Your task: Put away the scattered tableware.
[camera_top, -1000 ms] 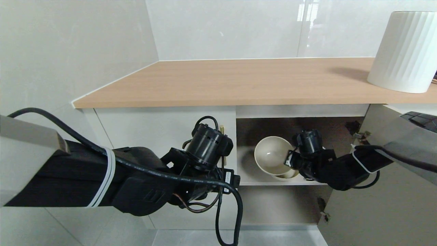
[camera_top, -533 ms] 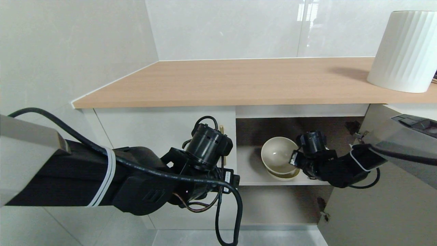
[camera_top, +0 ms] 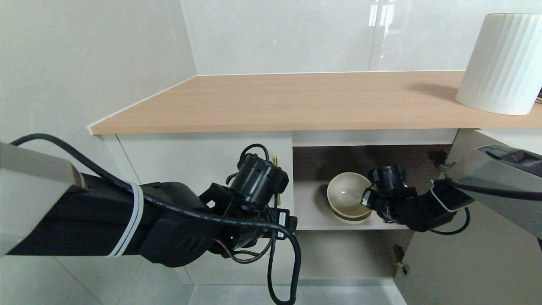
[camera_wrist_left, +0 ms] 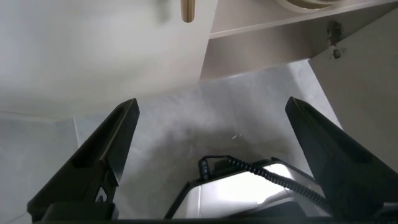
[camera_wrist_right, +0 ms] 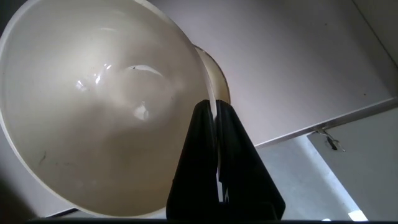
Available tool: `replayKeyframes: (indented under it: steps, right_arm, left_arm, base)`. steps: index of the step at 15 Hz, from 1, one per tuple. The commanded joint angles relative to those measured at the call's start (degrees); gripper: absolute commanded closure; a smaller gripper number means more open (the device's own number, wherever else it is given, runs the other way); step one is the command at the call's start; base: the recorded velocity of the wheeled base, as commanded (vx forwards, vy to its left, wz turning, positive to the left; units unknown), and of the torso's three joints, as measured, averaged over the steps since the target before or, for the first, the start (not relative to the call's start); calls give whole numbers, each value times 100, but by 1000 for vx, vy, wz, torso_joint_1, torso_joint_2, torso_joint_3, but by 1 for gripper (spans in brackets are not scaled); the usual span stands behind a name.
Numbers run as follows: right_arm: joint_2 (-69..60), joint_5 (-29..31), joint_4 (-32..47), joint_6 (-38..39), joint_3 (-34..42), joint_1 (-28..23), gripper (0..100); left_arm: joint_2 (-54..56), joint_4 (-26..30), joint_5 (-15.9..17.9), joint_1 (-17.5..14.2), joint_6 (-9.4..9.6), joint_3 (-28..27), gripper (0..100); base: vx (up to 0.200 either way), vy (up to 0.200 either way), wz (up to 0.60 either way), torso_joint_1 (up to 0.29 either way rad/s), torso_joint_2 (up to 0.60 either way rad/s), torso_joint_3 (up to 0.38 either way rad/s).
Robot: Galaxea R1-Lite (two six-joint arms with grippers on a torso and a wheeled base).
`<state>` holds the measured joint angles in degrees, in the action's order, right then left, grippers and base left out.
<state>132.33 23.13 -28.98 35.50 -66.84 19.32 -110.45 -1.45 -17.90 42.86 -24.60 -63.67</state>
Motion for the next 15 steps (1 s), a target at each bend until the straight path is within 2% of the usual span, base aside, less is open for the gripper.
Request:
replayKeyframes:
  steps: [1, 15]
  right_arm:
    - [47, -1, -3, 1, -4, 1, 100]
    - [83, 43, 173, 1, -66, -34, 100]
  left_arm:
    - [-21, -4, -3, -6, -10, -5, 0]
    - [6, -4, -3, -41, -10, -5, 0]
  base:
    - [0, 0, 0, 0, 0, 0]
    - [0, 0, 0, 0, 0, 0]
